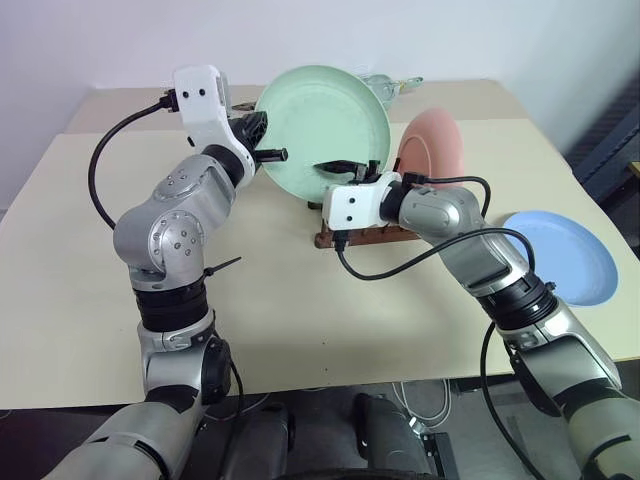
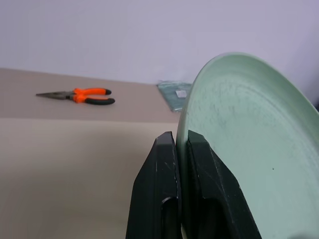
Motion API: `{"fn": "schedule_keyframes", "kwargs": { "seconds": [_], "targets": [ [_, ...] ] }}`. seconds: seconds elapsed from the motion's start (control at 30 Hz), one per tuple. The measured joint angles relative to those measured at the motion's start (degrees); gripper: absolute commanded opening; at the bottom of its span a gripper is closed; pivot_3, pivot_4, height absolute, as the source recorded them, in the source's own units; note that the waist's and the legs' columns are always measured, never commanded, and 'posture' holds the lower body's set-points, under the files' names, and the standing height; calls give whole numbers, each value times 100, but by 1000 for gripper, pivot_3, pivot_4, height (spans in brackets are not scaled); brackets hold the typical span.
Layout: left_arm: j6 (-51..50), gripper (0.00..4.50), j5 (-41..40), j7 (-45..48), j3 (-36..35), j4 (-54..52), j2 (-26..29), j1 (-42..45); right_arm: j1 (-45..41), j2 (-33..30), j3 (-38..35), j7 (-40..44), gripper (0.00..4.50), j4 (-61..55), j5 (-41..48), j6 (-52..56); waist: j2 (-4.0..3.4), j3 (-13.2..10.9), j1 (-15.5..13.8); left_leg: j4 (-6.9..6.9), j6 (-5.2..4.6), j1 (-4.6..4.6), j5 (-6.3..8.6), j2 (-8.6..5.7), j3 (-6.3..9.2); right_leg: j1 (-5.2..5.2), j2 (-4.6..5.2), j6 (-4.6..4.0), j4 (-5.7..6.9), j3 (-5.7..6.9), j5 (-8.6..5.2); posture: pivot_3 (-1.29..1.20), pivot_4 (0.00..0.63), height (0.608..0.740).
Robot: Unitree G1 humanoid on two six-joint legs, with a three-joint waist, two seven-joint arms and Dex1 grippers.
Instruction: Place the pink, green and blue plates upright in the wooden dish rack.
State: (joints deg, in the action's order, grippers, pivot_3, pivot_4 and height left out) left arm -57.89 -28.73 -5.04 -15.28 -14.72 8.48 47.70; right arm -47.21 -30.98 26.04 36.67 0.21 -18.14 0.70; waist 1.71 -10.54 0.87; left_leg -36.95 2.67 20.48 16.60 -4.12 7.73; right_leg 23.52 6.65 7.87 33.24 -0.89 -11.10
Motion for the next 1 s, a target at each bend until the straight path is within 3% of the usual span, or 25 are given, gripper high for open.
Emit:
{"fn": "schedule_keyframes", "kwargs": {
  "seconds": [0.07, 0.27, 0.43, 0.53, 0.7, 0.83, 1.0],
  "targets": [
    [-4, 1055, 0, -68, -156, 87, 1, 0, 1, 18, -51, -6, 121, -33, -31, -57, 0, 0, -3, 0, 1, 0, -1, 0, 1, 0, 0, 0, 1, 0, 0, 0, 150, 740],
    [767, 4023, -196, -429, -1097, 310, -146, 495, 217, 70, -262, -39, 0, -122, -71, -49, 4, -2, -29, -2, 5, 3, -3, -1, 5, -3, 0, 0, -4, 2, 0, 0, 150, 740],
    [1748, 4023, 68, -198, -1321, 580, 692, 509, 587, 468, -1525, -37, 0, -842, 1163, 1006, 1, -3, -5, 4, 7, -1, -3, 0, 4, -2, -3, -1, -2, 0, 1, 0, 150, 740],
    [1974, 4023, 268, 772, -666, 570, 1374, -283, 571, 939, -2637, -114, 0, -1540, 2636, 2445, -4, -1, -16, 5, -5, -3, 2, -1, 7, -4, -3, -4, 3, -1, 1, 0, 150, 740],
    [2113, 4023, 236, 2437, 441, 338, 1785, -1745, 242, 1565, -4268, -1014, 0, -2316, 5143, 4784, -11, -5, -20, 3, -8, 2, 4, 4, 19, 2, -3, -17, 2, 0, 5, 0, 150, 740],
    [2074, 4023, -166, 3781, 1007, -245, 2192, -2766, 261, 1779, -4980, -2030, 0, -2477, 6305, 6012, -29, -11, 8, 21, -9, 2, 4, 9, 9, 18, -3, -38, 3, -5, -4, 0, 150, 740],
    [2049, 4023, -327, 4585, 1481, -817, 2577, -3221, 278, 2019, -5344, -3005, 0, -2372, 7046, 6644, -43, -8, -4, 22, -11, 0, 4, 8, 1, 16, -5, -41, -1, -6, -4, 0, 150, 740]
  ]
}}
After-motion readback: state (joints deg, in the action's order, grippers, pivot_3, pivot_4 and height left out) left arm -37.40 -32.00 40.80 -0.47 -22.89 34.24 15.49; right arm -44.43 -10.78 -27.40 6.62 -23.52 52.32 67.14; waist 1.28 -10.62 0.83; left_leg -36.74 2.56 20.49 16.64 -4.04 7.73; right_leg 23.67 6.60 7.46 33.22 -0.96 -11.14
